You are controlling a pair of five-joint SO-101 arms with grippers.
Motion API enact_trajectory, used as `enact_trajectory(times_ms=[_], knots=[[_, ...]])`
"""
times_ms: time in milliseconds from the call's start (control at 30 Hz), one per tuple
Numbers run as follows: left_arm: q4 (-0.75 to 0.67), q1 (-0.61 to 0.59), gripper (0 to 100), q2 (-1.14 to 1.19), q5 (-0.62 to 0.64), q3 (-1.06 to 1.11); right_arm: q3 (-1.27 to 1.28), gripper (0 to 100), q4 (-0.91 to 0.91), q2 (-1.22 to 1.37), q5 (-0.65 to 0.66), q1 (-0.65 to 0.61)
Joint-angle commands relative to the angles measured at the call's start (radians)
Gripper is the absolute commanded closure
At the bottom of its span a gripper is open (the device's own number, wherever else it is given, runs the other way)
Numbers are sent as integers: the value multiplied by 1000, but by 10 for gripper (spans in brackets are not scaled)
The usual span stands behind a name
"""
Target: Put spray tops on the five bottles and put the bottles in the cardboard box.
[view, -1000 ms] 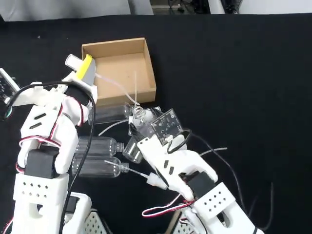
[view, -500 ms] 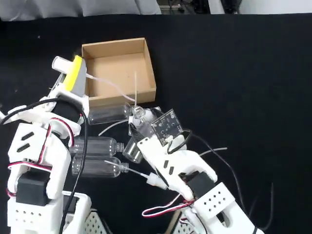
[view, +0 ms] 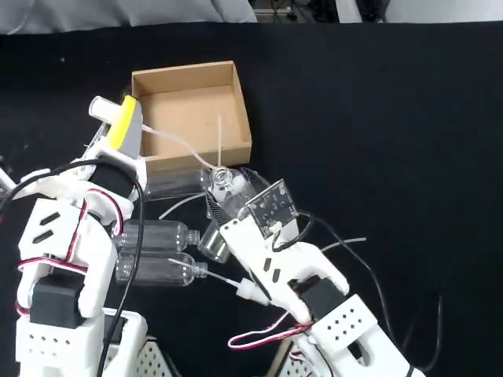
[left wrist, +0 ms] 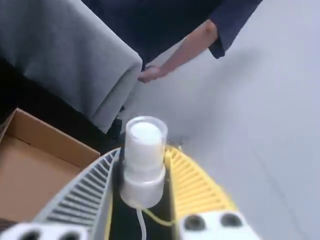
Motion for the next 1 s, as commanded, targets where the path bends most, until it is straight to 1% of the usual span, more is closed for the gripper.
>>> enact_trajectory(times_ms=[0, 467, 567, 667, 733, 833, 967], knots=[[-21, -5, 971, -5, -9, -2, -5, 839, -29, -22, 12, -14], [-25, -1, 971, -3, -11, 35, -2, 839, -29, -22, 12, -14], [-25, 53, 970, -3, -21, 54, -2, 839, -29, -22, 12, -14], [-25, 125, 970, -8, -112, 74, -2, 839, -26, -22, 12, -14], [-25, 166, 970, -5, -150, 85, -1, 839, -25, -22, 12, -14], [-25, 208, 970, -5, -167, 101, -1, 839, -23, -22, 11, -14], [-25, 217, 970, -3, -167, 101, 10, 839, -26, -22, 11, -14]])
